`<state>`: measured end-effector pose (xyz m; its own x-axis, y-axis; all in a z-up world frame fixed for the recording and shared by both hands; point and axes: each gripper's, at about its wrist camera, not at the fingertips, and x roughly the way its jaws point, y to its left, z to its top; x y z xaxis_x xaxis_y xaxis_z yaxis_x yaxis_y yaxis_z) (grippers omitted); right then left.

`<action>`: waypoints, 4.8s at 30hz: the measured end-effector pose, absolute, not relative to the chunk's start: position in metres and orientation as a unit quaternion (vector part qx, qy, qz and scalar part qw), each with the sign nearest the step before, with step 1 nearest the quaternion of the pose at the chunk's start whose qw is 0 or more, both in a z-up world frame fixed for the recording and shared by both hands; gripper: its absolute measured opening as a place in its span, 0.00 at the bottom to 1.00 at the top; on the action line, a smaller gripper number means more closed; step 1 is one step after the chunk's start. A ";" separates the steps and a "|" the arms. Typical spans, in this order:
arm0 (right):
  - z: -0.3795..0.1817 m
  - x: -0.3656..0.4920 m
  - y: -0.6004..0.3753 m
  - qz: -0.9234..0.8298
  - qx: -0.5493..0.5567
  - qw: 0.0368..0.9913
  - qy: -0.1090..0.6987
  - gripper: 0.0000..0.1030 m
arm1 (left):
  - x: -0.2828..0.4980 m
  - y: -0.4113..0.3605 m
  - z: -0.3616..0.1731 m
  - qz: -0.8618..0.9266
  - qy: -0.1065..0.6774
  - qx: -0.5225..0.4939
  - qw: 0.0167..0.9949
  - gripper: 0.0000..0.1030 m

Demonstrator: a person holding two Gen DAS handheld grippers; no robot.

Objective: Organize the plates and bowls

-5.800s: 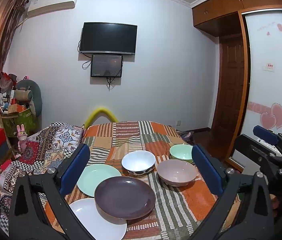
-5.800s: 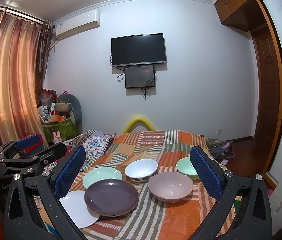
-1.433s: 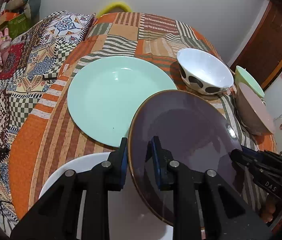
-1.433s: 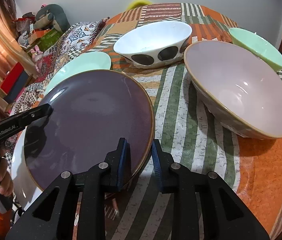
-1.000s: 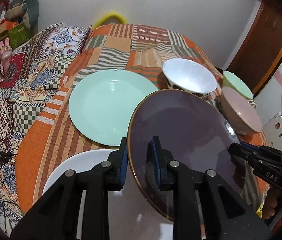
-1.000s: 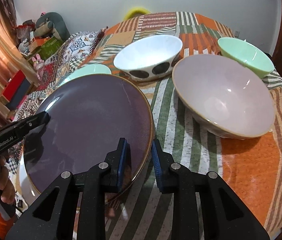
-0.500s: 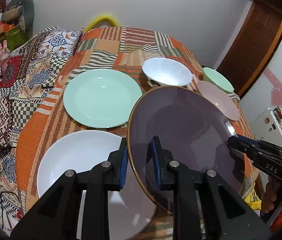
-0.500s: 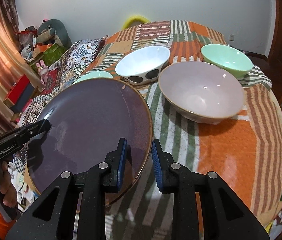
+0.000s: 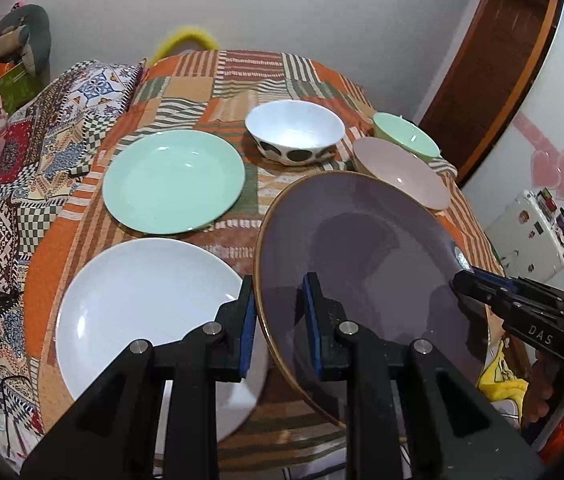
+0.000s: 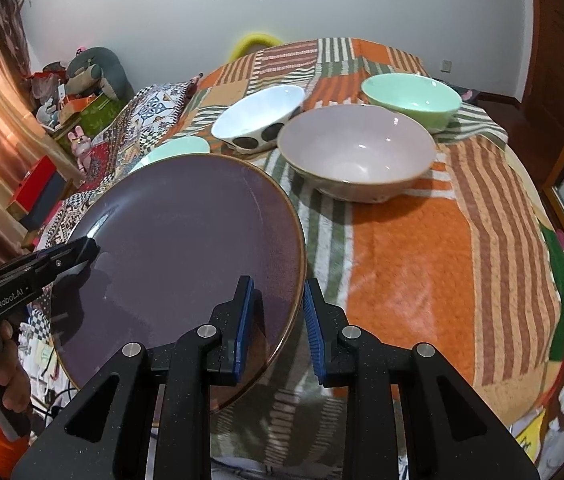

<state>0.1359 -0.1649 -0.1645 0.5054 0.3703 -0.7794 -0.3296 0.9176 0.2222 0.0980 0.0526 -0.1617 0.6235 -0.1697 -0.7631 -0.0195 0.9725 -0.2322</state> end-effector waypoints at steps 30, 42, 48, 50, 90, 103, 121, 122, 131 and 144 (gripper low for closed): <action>-0.200 0.139 -0.206 0.142 0.025 0.855 0.498 0.22 | 0.155 0.014 -0.227 -0.089 0.521 -0.113 0.842 0.24; -0.205 0.148 -0.210 0.152 0.032 0.854 0.496 0.22 | 0.156 0.015 -0.234 -0.103 0.525 -0.114 0.837 0.26; -0.204 0.147 -0.208 0.161 0.023 0.847 0.506 0.27 | 0.149 0.007 -0.222 -0.075 0.509 -0.052 0.856 0.26; -0.202 0.145 -0.209 0.160 0.023 0.848 0.505 0.34 | 0.146 0.009 -0.217 -0.075 0.504 -0.051 0.859 0.26; -0.126 0.134 -0.074 0.299 -0.046 0.883 0.359 0.77 | 0.020 0.159 -0.125 0.129 0.380 -0.093 0.911 0.75; -0.169 0.155 -0.030 0.307 -0.082 0.852 0.417 0.77 | 0.029 0.202 -0.194 0.144 0.439 -0.143 0.875 0.76; -0.212 0.175 0.009 0.335 -0.137 0.794 0.488 0.40 | 0.031 0.226 -0.250 0.130 0.478 -0.208 0.843 0.37; -0.214 0.176 0.011 0.337 -0.137 0.790 0.493 0.36 | 0.030 0.227 -0.251 0.127 0.480 -0.210 0.842 0.35; -0.226 0.180 0.023 0.334 -0.141 0.773 0.521 0.15 | 0.030 0.223 -0.257 0.094 0.483 -0.220 0.842 0.22; -0.233 0.179 0.031 0.340 -0.147 0.762 0.532 0.17 | 0.030 0.217 -0.264 0.062 0.485 -0.237 0.839 0.21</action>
